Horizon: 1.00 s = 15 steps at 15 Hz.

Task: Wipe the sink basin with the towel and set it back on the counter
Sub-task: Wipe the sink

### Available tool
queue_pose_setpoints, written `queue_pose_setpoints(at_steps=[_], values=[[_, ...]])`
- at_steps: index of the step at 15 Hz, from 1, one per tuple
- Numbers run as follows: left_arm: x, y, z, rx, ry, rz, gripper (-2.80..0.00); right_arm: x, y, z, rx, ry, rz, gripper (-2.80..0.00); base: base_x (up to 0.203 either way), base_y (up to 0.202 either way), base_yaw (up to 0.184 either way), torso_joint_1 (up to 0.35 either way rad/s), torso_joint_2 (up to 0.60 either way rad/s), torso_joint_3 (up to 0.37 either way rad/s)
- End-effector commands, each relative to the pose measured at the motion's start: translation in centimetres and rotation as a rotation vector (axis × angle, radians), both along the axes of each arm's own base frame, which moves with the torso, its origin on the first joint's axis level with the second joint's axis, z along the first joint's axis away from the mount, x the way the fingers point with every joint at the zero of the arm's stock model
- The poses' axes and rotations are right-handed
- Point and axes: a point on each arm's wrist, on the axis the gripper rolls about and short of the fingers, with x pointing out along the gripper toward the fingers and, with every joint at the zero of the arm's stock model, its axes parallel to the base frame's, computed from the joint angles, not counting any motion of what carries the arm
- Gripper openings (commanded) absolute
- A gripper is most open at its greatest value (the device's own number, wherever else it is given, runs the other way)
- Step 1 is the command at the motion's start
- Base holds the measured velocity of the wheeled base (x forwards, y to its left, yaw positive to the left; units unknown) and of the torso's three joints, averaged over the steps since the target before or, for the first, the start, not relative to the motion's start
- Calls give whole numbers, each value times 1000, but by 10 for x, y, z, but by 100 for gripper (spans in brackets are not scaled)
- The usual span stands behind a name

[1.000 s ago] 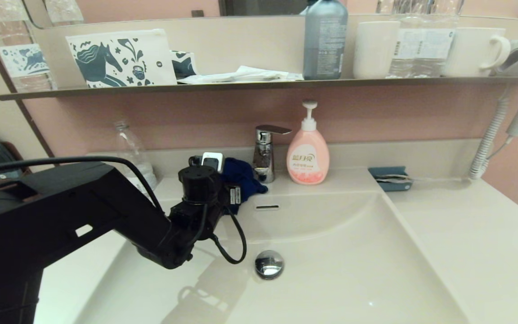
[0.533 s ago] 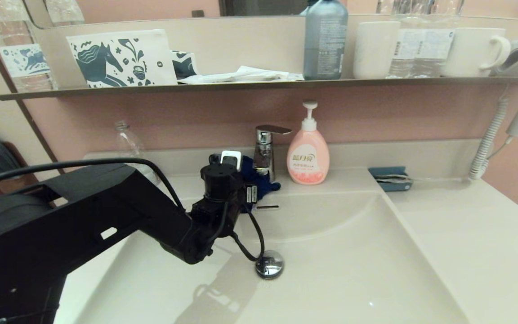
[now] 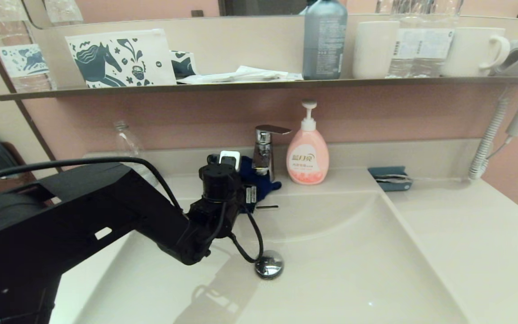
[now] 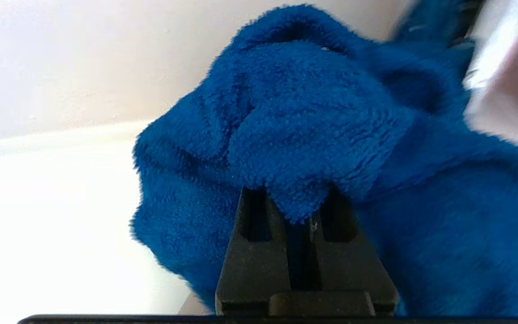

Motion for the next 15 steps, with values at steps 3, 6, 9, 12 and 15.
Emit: queue_pose_setpoints(at_steps=[3,6,9,12,15], values=[[4,49,9,-4,10,61,-280,0,0,0,0,1,0,-280,0,0,0,0,0,0],[12,90,15,1,7,107,-280,0,0,0,0,1,0,-280,0,0,0,0,0,0],[11,129,20,20,13,128,-280,0,0,0,0,1,0,-280,0,0,0,0,0,0],[4,155,17,26,39,144,-280,0,0,0,-2,1,0,-280,0,0,0,0,0,0],[2,157,15,27,44,139,-280,0,0,0,0,1,0,-280,0,0,0,0,0,0]])
